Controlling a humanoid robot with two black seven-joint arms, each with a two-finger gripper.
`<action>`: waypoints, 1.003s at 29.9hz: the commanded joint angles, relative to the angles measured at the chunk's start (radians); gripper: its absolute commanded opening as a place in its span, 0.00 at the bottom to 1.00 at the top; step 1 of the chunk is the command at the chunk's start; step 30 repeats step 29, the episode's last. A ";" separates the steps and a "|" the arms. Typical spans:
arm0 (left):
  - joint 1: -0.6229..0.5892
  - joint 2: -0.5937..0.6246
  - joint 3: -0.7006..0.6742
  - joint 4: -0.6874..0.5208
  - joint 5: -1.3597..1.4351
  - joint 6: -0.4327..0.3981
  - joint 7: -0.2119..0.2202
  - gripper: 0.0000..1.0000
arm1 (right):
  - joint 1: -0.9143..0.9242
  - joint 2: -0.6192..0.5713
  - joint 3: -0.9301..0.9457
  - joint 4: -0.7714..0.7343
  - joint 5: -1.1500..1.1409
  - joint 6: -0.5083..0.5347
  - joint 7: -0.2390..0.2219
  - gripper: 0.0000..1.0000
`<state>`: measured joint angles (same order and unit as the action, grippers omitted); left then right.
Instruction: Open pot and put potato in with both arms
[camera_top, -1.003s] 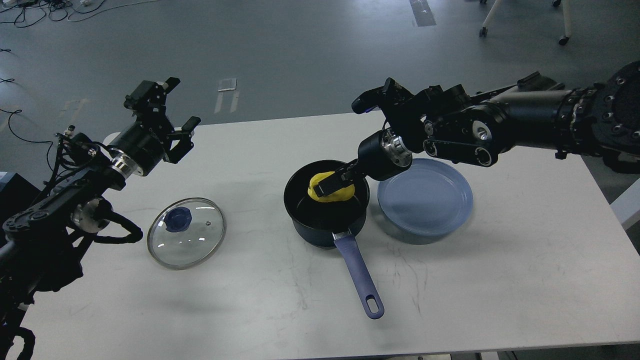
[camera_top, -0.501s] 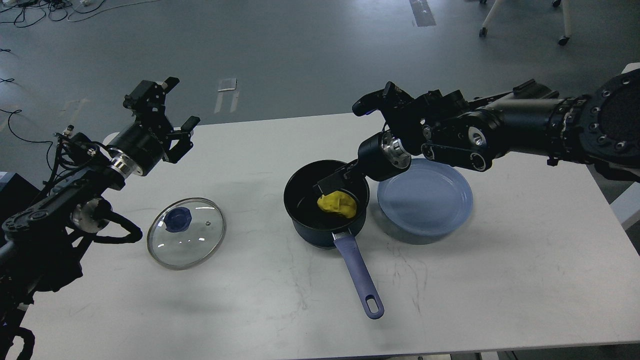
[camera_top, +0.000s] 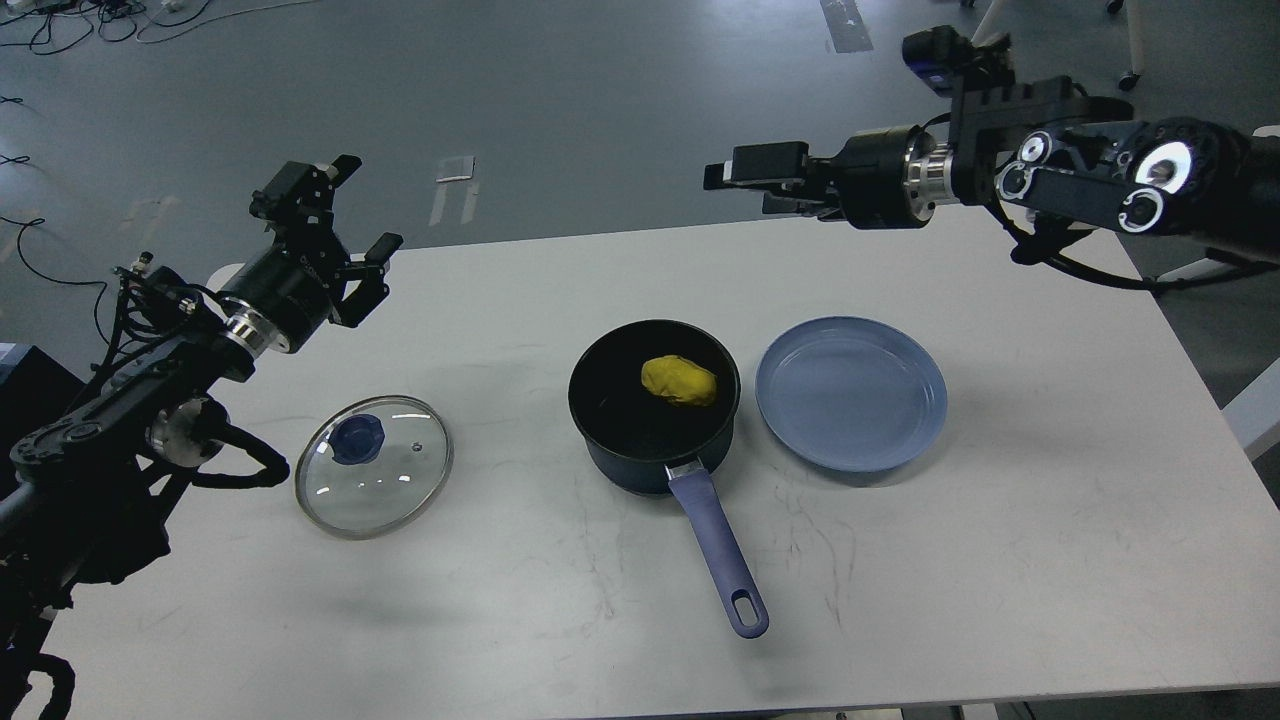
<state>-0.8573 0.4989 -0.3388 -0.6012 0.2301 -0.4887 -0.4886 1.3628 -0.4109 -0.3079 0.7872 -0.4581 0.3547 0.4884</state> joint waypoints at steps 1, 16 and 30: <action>0.003 -0.006 -0.002 0.000 -0.002 0.000 0.000 0.98 | -0.159 -0.069 0.175 0.004 0.125 -0.002 0.000 0.98; 0.015 -0.080 -0.002 0.000 -0.008 0.000 0.000 0.98 | -0.659 -0.098 0.731 -0.017 0.306 0.023 0.000 1.00; 0.030 -0.103 -0.002 0.001 -0.011 0.000 0.000 0.98 | -0.668 -0.091 0.753 -0.019 0.309 0.061 0.000 1.00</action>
